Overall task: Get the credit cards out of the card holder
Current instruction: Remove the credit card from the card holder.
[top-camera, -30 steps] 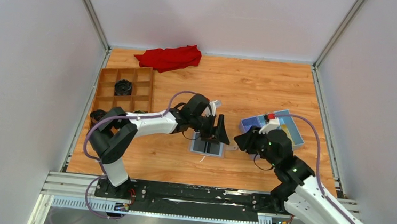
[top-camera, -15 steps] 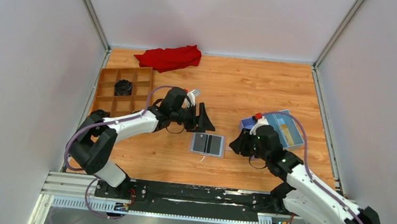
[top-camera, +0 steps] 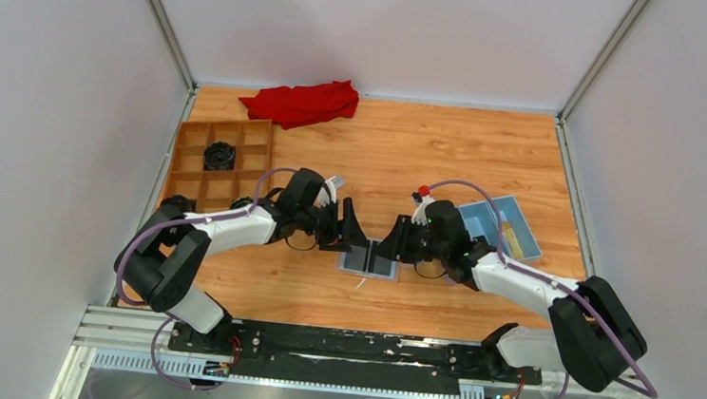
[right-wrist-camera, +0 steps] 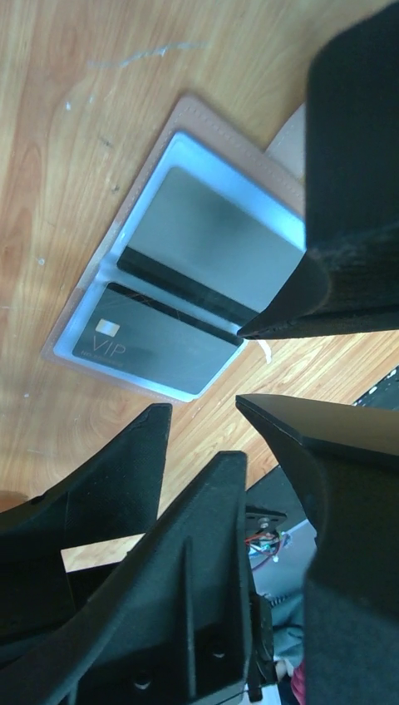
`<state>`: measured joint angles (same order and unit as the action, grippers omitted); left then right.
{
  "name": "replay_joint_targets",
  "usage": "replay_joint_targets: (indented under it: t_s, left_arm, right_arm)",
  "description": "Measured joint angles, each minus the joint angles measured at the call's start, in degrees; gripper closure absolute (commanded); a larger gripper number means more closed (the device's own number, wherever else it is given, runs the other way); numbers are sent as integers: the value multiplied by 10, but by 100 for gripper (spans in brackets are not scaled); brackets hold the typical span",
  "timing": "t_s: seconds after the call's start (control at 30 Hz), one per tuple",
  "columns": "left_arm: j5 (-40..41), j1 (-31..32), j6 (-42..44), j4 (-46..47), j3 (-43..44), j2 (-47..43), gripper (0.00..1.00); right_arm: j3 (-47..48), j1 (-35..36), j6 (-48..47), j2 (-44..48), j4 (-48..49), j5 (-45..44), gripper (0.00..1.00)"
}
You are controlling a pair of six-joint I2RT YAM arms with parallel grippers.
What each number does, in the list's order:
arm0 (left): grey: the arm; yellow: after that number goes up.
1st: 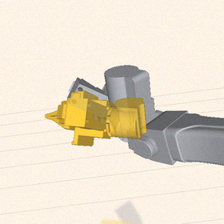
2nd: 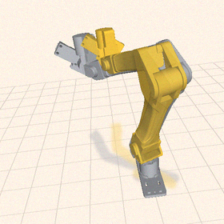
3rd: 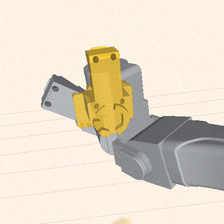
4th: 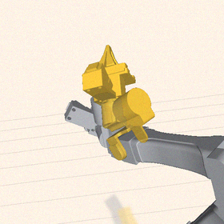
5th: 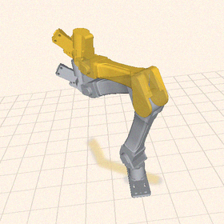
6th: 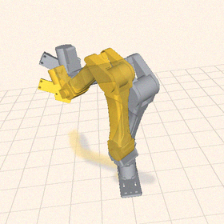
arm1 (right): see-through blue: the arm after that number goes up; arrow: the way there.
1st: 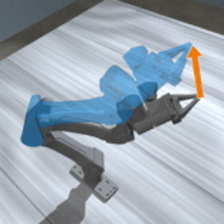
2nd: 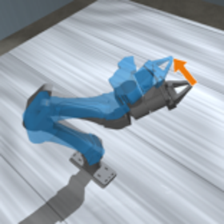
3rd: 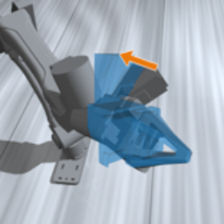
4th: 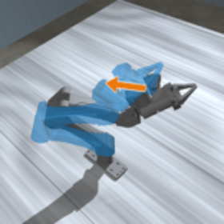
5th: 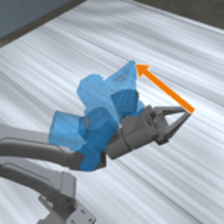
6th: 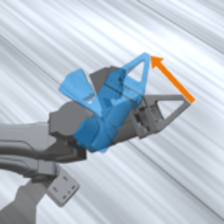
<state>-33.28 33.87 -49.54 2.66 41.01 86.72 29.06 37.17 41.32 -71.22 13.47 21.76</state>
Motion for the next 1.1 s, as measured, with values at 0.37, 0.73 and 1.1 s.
replay_joint_targets:
  t_s: [0.37, 0.73, 1.1]
  left_arm:
    - [-2, -12, 6, 6, 0, 32, 33]
    - [-2, -12, 11, 7, 0, 50, 33]
    - [-8, -12, 11, 33, -12, 62, 33]
  right_arm:
    - [-1, 4, 59, -107, 125, 33, 65]
    - [-31, 4, 86, -147, 179, 29, 66]
    - [-46, 4, 94, -166, 213, 20, 67]
